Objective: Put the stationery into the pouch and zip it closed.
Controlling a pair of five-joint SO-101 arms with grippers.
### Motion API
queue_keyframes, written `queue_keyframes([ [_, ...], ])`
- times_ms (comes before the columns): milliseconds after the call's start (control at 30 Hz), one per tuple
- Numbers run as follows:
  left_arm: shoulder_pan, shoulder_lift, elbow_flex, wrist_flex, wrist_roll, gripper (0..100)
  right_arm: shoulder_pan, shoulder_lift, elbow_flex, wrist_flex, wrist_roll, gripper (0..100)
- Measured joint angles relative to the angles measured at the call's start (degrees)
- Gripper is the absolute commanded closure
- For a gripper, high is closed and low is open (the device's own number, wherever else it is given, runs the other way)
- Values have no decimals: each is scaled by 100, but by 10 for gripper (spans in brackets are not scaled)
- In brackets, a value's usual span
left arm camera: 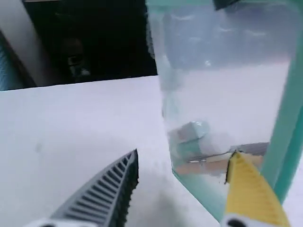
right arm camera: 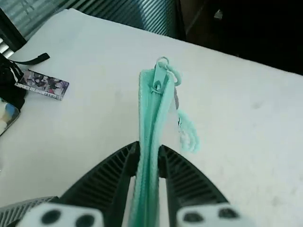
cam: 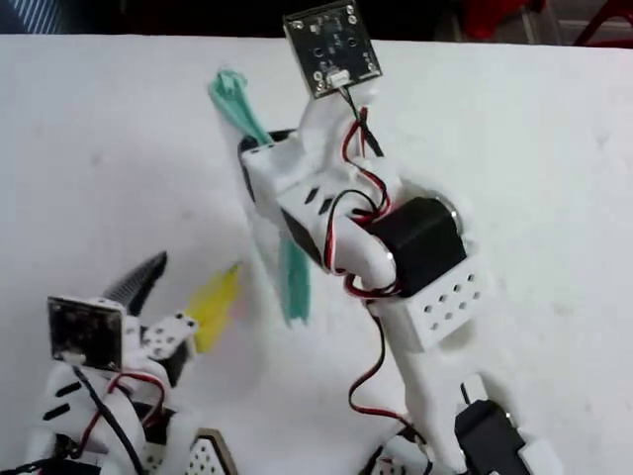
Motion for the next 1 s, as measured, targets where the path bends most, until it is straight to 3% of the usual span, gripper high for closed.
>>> queue_keyframes([
  [267, -1582, 9, 659, -923, 826, 695, -176, 695, 255, -1222, 53, 982],
  [533, -1864, 18, 1125, -1424, 1266, 695, -651, 1222, 53, -1873, 53, 982],
  [767, -1864, 18, 1160, -1433, 1266, 695, 1073, 1204, 1512, -1697, 53, 982],
  [900, -1864, 18, 1160, -1433, 1266, 695, 2207, 1160, 3218, -2497, 53, 982],
  [1000, -1864, 18, 1160, -1433, 1266, 695, 2673, 914, 4466, -3218, 53, 982],
])
